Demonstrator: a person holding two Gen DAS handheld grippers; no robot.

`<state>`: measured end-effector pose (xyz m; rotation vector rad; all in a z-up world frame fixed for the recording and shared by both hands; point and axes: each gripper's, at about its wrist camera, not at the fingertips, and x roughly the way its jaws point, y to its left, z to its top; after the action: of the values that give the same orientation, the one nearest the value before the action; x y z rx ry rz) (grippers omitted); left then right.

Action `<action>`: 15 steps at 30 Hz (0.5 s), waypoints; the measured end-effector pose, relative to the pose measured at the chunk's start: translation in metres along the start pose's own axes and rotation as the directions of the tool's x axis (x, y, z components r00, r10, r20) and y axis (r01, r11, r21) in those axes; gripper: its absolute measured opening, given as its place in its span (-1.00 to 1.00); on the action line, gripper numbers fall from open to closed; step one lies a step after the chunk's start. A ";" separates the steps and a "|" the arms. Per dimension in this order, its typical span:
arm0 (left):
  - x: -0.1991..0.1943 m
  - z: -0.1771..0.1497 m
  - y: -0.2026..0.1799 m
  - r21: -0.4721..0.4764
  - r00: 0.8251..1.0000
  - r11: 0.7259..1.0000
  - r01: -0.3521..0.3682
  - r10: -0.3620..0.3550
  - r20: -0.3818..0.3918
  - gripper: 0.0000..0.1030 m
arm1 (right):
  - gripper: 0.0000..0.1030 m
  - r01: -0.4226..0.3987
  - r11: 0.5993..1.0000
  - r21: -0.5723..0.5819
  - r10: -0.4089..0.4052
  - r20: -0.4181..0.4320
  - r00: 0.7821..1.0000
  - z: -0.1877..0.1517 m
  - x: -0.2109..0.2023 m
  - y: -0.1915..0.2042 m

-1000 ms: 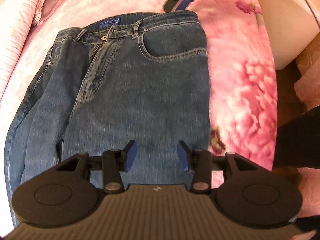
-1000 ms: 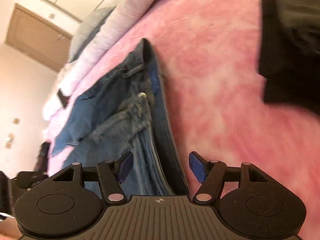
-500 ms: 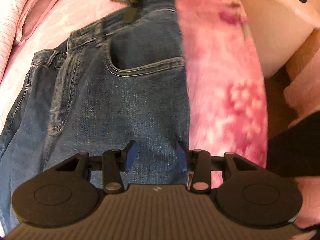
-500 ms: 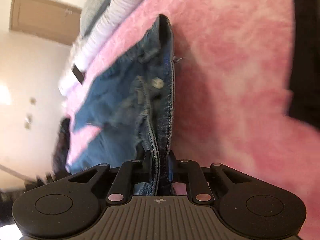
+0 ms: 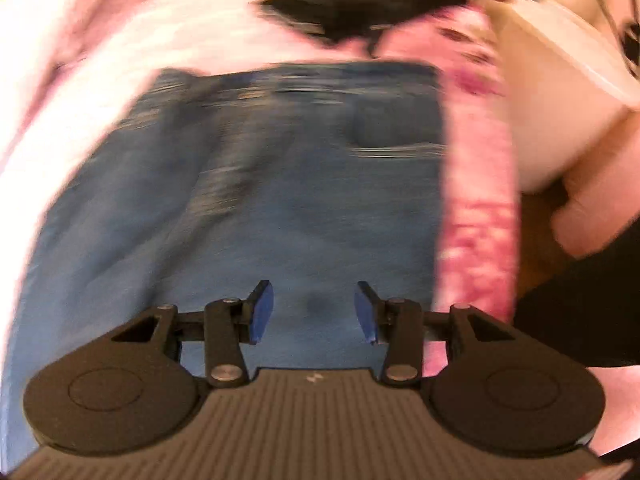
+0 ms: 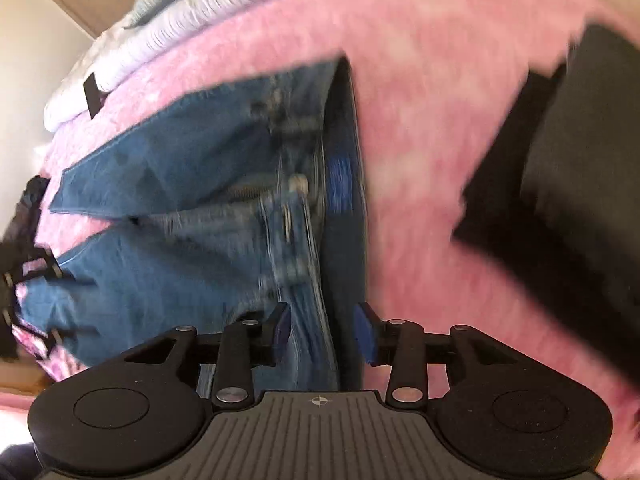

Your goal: Fold clothes

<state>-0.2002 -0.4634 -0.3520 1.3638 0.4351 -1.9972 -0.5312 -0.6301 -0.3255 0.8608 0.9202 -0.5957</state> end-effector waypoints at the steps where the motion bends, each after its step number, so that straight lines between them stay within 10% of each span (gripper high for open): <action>1: -0.002 -0.005 0.017 -0.021 1.000 0.999 -0.024 0.024 0.000 -0.21 | -0.18 0.015 1.000 -0.020 -0.015 0.021 1.000 0.006 -0.004 0.003; 10: -0.018 -0.053 0.171 -0.204 0.971 0.950 -0.239 0.239 -0.022 -0.06 | -0.16 0.021 0.997 -0.068 -0.011 0.154 0.988 0.119 0.047 0.022; 15: 0.016 -0.057 0.240 -0.166 0.976 0.962 -0.218 0.219 -0.009 -0.06 | -0.16 0.029 0.999 -0.019 -0.027 0.080 0.996 0.170 0.103 0.009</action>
<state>0.0010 -0.6069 -0.3662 1.2416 0.4179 -1.7461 -0.4006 -0.7773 -0.3558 0.8018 0.8654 -0.6400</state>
